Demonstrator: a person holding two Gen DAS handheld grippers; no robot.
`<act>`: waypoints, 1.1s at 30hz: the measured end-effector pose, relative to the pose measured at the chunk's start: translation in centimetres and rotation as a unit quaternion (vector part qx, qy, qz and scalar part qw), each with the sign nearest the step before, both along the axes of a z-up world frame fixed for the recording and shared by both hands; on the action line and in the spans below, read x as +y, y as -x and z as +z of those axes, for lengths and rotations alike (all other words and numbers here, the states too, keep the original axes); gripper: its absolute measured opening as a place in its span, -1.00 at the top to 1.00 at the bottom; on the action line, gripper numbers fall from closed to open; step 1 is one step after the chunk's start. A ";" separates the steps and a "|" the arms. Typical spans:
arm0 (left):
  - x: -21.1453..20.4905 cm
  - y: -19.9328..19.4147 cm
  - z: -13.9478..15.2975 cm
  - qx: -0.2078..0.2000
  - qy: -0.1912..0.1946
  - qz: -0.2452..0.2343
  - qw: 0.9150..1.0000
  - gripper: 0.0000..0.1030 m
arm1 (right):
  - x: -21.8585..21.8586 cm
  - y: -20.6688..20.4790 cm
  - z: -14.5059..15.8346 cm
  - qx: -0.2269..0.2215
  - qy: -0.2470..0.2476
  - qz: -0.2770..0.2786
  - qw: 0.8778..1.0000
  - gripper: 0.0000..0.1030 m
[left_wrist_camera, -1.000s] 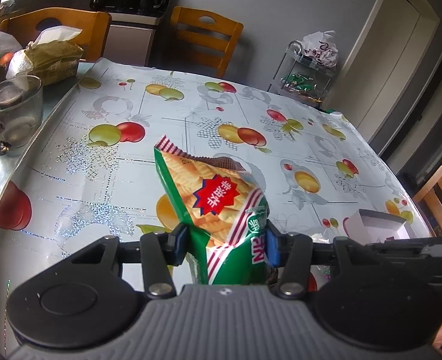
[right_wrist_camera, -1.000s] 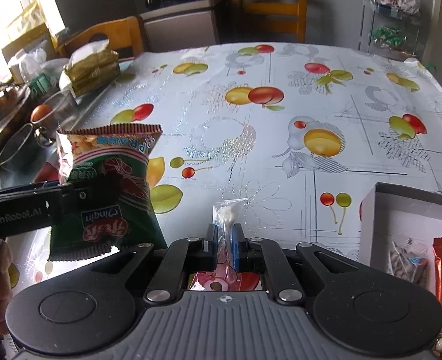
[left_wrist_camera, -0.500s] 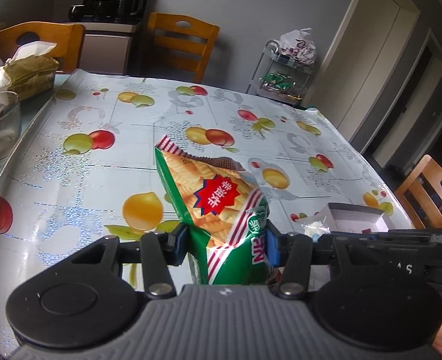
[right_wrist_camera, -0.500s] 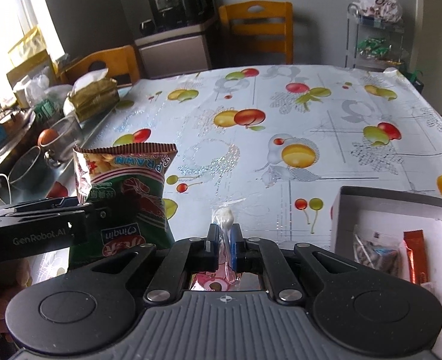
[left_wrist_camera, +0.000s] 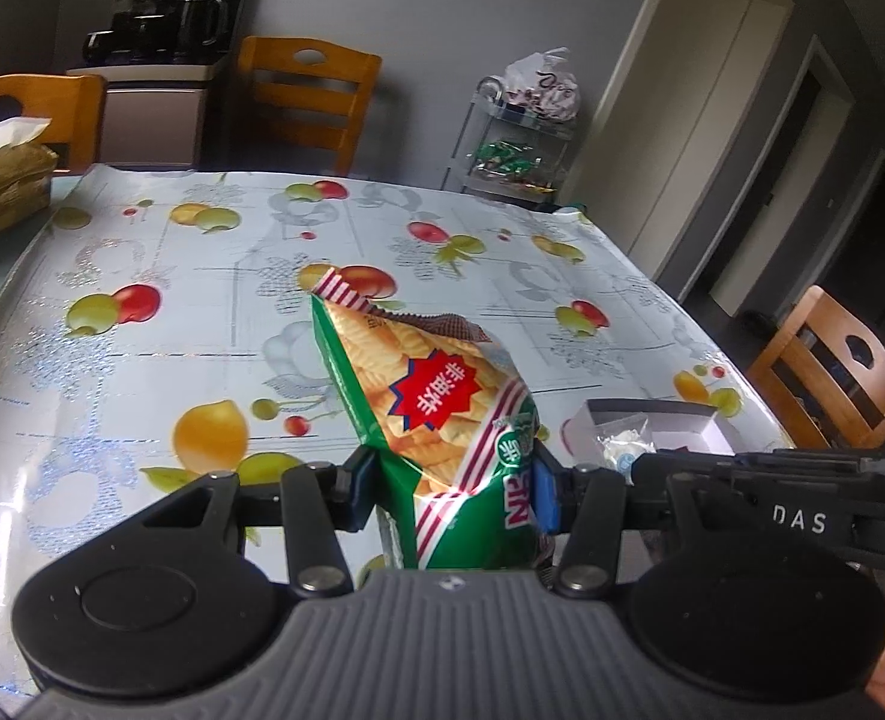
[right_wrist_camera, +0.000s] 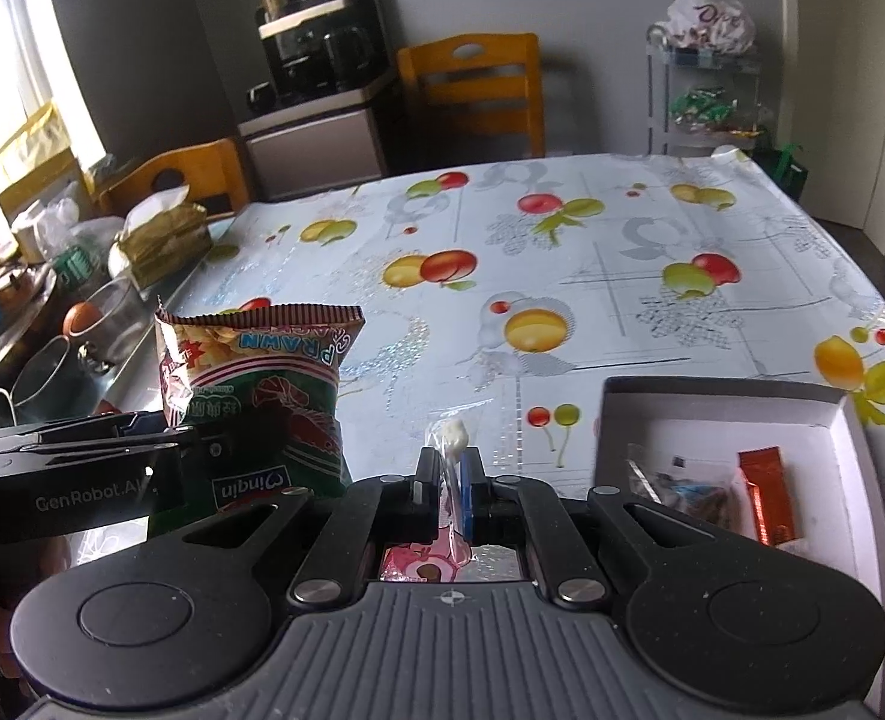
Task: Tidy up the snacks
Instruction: 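Lift and carry the chip bag and lollipop packet over the white tray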
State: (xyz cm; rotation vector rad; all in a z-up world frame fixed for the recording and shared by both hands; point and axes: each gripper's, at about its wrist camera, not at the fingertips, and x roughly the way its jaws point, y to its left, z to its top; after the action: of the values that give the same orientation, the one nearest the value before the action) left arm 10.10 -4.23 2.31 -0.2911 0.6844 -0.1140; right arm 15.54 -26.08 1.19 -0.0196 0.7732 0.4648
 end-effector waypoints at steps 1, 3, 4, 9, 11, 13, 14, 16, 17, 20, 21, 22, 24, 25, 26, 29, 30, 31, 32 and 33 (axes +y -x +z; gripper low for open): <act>-0.3 -0.1 0.1 -0.001 0.000 -0.004 1.000 0.07 | -0.3 0.1 0.1 -0.001 -0.001 -0.003 1.000 0.83; -1.0 -0.3 0.3 -0.003 0.000 -0.012 1.000 0.07 | -0.9 0.2 0.2 -0.003 -0.002 -0.011 1.000 0.83; -1.3 -0.3 0.3 -0.004 0.001 -0.016 1.000 0.07 | -1.3 0.2 0.2 -0.004 -0.003 -0.015 1.000 0.83; -3.1 -0.8 0.7 -0.008 0.002 -0.039 0.999 0.07 | -3.1 0.5 0.5 -0.008 -0.007 -0.035 0.999 0.83; -4.0 -1.0 0.8 -0.009 0.003 -0.050 0.999 0.07 | -3.8 0.7 0.6 -0.010 -0.009 -0.044 0.999 0.83; -4.9 -1.1 0.9 -0.011 0.003 -0.060 0.998 0.07 | -4.7 0.9 0.7 -0.012 -0.011 -0.054 0.998 0.83; -5.2 -1.2 1.0 -0.012 0.004 -0.065 0.998 0.07 | -5.1 1.0 0.7 -0.012 -0.011 -0.058 0.998 0.83; -6.1 -1.3 1.1 -0.013 0.005 -0.075 0.997 0.07 | -5.9 1.1 0.7 -0.012 -0.012 -0.068 0.998 0.83; -6.5 -1.3 1.2 -0.014 0.006 -0.080 0.997 0.07 | -6.2 1.2 0.7 -0.013 -0.012 -0.073 0.997 0.83; -7.9 -1.6 1.3 -0.015 0.009 -0.094 0.995 0.07 | -7.4 1.4 0.7 -0.012 -0.012 -0.087 0.996 0.83; -8.3 -1.7 1.3 -0.015 0.010 -0.099 0.995 0.07 | -7.7 1.4 0.7 -0.012 -0.012 -0.091 0.996 0.83; -8.8 -1.8 1.3 -0.016 0.012 -0.104 0.994 0.07 | -8.1 1.5 0.7 -0.011 -0.011 -0.095 0.995 0.83; -9.4 -1.9 1.3 -0.016 0.013 -0.113 0.993 0.07 | -8.8 1.7 0.7 -0.011 -0.010 -0.103 0.995 0.83; -9.8 -2.0 1.3 -0.015 0.014 -0.117 0.993 0.07 | -9.1 1.7 0.6 -0.011 -0.010 -0.107 0.994 0.83; -10.1 -2.1 1.3 -0.015 0.014 -0.120 0.992 0.07 | -9.4 1.7 0.6 -0.011 -0.010 -0.111 0.994 0.83; -11.0 -2.4 1.3 -0.015 0.016 -0.131 0.991 0.07 | -10.3 1.9 0.5 -0.011 -0.009 -0.122 0.992 0.84; -11.3 -2.5 1.3 -0.015 0.016 -0.134 0.991 0.07 | -10.5 1.9 0.5 -0.011 -0.009 -0.125 0.992 0.86; -11.6 -2.6 1.2 -0.014 0.016 -0.138 0.990 0.07 | -10.8 1.9 0.5 -0.011 -0.009 -0.128 0.992 0.86; -11.9 -2.7 1.2 -0.013 0.017 -0.141 0.990 0.07 | -10.9 2.0 0.5 -0.012 -0.009 -0.130 0.991 0.86; -12.1 -2.8 1.1 -0.012 0.016 -0.144 0.989 0.07 | -11.1 2.0 0.4 -0.011 -0.009 -0.133 0.991 0.88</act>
State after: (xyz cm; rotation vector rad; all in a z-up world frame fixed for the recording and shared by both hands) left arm 12.91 -16.33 3.45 -0.2202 0.6979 -0.4049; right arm 13.57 -37.22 1.62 0.0937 0.7377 0.2173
